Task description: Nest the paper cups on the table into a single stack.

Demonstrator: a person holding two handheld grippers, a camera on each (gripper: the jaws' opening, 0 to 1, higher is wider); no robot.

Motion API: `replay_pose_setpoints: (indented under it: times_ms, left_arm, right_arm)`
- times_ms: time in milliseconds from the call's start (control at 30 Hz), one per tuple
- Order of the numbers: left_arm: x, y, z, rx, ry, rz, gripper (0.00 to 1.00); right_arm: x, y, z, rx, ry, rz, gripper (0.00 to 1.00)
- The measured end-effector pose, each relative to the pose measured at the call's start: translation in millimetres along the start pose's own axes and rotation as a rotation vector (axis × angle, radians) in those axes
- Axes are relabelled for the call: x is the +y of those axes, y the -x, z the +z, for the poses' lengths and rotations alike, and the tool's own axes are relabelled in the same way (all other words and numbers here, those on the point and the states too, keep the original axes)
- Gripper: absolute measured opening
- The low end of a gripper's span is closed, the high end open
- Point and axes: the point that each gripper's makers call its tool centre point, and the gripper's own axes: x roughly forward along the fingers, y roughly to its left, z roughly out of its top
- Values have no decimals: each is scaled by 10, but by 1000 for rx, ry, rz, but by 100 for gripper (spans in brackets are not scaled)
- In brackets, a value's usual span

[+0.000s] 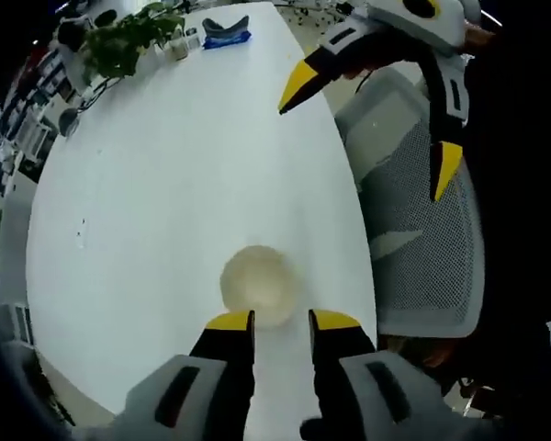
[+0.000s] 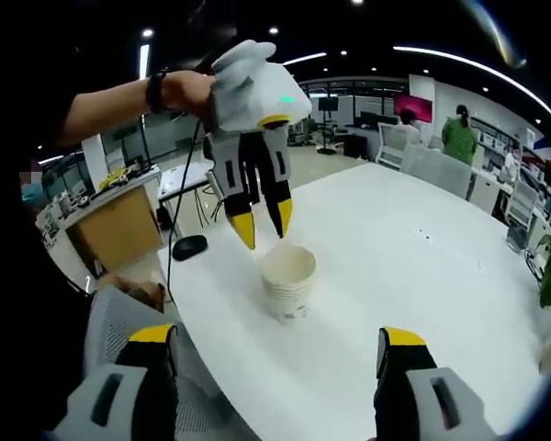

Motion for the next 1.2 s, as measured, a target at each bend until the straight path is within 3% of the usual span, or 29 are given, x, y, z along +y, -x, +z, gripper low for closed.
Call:
replay_pose_setpoints:
  times_ms: [133,333,433,633,700,1033,1200]
  left_arm:
    - [67,140,16,-88,59,56,31]
    - [115,221,-135,-147,127,141,44]
    - [94,161,-268,-145,154,150,50]
    - [-22,-4,-430,-139,194,136,54]
    - [-19,-56,-468,-133,195,150,53]
    - [78,-307,-471,-214,272,198,56]
    - [88,-441,-540,-195,241,201,59]
  right_arm:
    - [-36,-14,61,0,13,8,91]
    - [-147,-129,60,4,33,18,91]
    - [-177,-155,78,9,49,30,91]
    - [-274,-310,8,28,66,54,90]
    - [-278,-373,-55,62,106,78,90]
    - [-343,-660,-28,69,171,124,88]
    - [-309,-793,15,68,182,149,86]
